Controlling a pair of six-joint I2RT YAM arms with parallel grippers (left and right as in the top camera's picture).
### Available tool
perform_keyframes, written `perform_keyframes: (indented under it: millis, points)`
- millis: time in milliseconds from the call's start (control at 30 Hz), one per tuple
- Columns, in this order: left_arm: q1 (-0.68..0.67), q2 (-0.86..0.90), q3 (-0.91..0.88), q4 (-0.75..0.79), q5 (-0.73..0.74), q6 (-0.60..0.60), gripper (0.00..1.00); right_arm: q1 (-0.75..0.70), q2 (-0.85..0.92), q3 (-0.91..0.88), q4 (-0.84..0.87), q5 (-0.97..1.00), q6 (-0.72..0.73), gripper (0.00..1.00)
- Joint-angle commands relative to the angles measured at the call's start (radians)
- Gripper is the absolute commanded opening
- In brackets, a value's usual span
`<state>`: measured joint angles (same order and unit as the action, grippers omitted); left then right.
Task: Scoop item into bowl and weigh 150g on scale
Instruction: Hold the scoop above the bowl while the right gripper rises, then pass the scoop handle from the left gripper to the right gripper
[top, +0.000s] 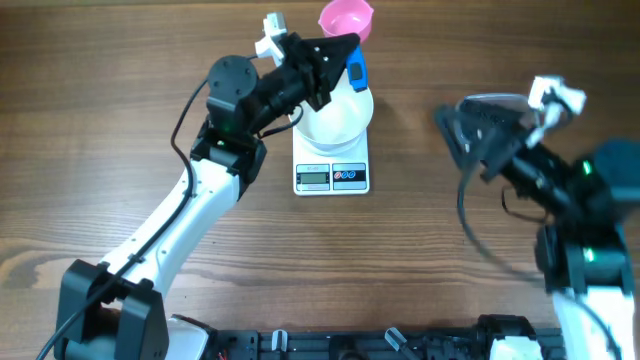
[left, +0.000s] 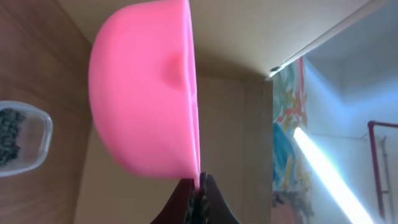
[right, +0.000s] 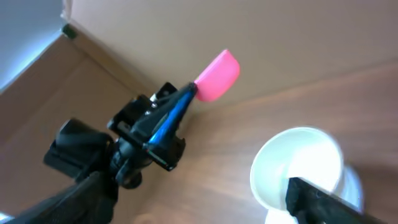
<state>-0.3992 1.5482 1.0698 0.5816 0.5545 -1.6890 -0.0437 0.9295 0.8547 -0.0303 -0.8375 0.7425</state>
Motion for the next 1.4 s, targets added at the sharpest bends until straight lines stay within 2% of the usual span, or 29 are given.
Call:
perform_keyframes:
  millis: [0,33,100,200,300,400,667,800,1000,1167,1300,1367]
  points:
    - [-0.011,0.006,0.017,0.006,-0.090,-0.025,0.04,0.005,0.145,0.019,0.133,-0.204,0.184,0.62]
    - [-0.011,0.006,0.017,0.006,-0.117,-0.024,0.04,0.018,0.184,0.019,0.181,-0.237,0.185,0.63]
    - [-0.011,0.006,0.017,0.006,-0.170,-0.018,0.04,0.075,0.241,0.019,0.251,-0.235,0.185,0.71]
    - [-0.011,0.006,0.017,0.005,-0.206,-0.014,0.04,0.159,0.273,0.019,0.285,-0.145,0.186,0.76]
    - [-0.011,0.006,0.017,0.006,-0.257,0.090,0.04,0.249,0.276,0.019,0.285,0.071,0.178,0.77]
    - [-0.011,0.006,0.017,0.007,-0.261,0.112,0.04,0.321,0.276,0.019,0.293,0.282,0.207,0.77]
    - [-0.035,0.006,0.017,0.007,-0.260,0.115,0.04,0.454,0.298,0.019,0.412,0.529,0.265,0.75]
    - [-0.042,0.006,0.017,0.011,-0.261,0.115,0.04,0.456,0.330,0.019,0.464,0.553,0.377,0.66]
    - [-0.069,0.006,0.017,0.036,-0.257,0.118,0.04,0.456,0.405,0.019,0.565,0.539,0.550,0.35]
    - [-0.069,0.006,0.017,0.037,-0.257,0.171,0.04,0.456,0.407,0.019,0.609,0.538,0.548,0.35]
    - [-0.071,0.006,0.017,0.034,-0.257,0.172,0.04,0.464,0.407,0.019,0.623,0.538,0.547,0.26]
    - [-0.074,0.006,0.017,0.029,-0.257,0.172,0.04,0.464,0.407,0.019,0.623,0.538,0.539,0.17]
